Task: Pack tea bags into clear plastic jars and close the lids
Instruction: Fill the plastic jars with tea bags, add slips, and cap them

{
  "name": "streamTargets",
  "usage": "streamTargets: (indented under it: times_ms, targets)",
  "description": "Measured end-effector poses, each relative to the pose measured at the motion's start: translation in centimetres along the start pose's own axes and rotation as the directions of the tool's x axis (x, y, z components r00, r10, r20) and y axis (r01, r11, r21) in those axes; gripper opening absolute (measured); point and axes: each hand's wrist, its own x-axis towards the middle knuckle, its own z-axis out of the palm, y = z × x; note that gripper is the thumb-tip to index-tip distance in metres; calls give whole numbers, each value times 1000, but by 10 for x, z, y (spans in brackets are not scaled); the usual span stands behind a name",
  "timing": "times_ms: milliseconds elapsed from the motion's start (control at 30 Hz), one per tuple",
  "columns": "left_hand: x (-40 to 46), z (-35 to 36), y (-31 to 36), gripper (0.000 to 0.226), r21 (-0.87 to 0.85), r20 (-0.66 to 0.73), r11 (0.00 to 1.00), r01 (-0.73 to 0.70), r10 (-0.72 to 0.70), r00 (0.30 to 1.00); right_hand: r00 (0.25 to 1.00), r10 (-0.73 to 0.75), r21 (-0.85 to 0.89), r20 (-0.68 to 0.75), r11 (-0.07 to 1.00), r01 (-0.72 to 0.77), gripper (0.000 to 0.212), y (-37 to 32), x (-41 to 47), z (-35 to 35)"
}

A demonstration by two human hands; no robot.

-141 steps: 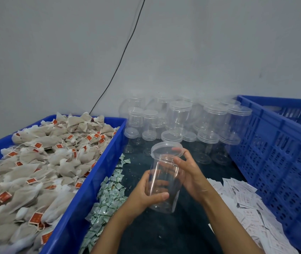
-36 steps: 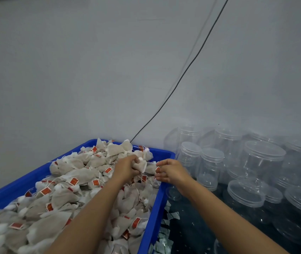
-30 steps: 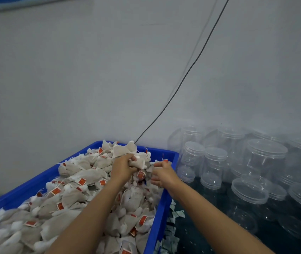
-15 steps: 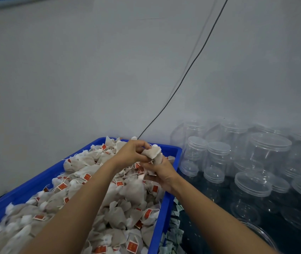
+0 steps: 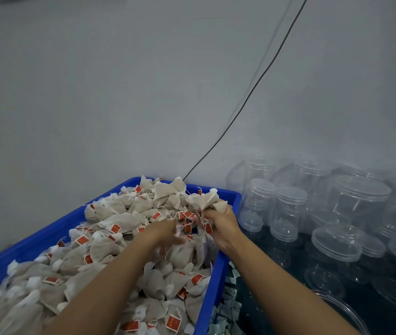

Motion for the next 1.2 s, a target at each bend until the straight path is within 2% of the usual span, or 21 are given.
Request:
streamTargets:
  times_ms: [100,167,233,333,500,633,767,800,900,1000,1067,1133,1200]
  targets:
    - [3,9,0,93,97,69,991,90,-97,993,1000,20,24,-9,1000,-19,30,0,2,-1]
    - [5,8,2,99,131,97,986,108,-121,988,999,30,13,-10,999,-30,29,0,2,-2]
    - [3,2,5,86,143,116,984,102,-119,986,999,35,11,-17,999,-34,28,0,2,-1]
    - [1,-5,3,50,132,26,990,57,-61,998,999,36,27,-15,999,-36,26,-1,-1,-2]
    - [-9,-19,-8,15,-234,-150,971,39,-76,986,999,41,94,14,995,-42,24,-11,-10,-4]
    - [-15,-27,-11,16,-334,-238,942,35,-120,964,999,34,131,-7,991,-33,20,-25,-19,-4]
    - [-18,-17,-8,35,-314,-316,949,36,-140,938,998,57,183,-17,982,-53,21,-35,-29,-1]
    - [-18,-14,-8,44,-266,-280,964,27,-104,955,998,59,187,-13,981,-56,21,-38,-31,-1]
    - [-21,-8,-12,67,-102,-48,994,-22,17,999,999,49,169,-20,985,-45,22,-46,-37,0]
    - [-25,-9,-17,74,2,74,1000,-8,8,997,1000,21,160,-21,987,-18,21,-55,-42,1]
    - [-27,-10,-21,77,68,103,998,13,-20,994,1000,13,168,-23,986,-9,21,-61,-45,3]
    - [-26,-11,-24,56,-65,-3,998,18,-18,1000,1000,16,165,-21,986,-12,20,-64,-48,5]
    - [-20,-9,-27,39,-99,-233,995,13,-36,972,1000,22,166,-6,986,-21,19,-65,-51,7]
